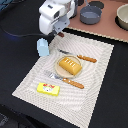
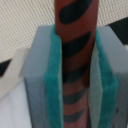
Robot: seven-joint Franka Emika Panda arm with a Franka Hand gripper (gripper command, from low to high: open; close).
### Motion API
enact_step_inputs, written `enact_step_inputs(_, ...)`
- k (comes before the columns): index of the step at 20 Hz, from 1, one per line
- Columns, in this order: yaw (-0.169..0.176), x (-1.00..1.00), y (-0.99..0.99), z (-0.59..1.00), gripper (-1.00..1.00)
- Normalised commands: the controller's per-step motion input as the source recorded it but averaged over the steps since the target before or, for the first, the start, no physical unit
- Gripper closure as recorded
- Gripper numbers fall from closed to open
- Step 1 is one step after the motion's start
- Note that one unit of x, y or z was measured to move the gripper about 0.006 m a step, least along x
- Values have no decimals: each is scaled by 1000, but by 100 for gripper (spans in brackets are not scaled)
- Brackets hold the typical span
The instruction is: Interact with the objects in diverse but meaningful ways.
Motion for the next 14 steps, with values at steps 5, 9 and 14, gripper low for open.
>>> enact_step_inputs(5, -12, -228, 0, 2, -100)
enact_step_inputs(9, -1, -56, 4, 47, -100)
enact_step_inputs(14, 0, -262, -100, 597, -100)
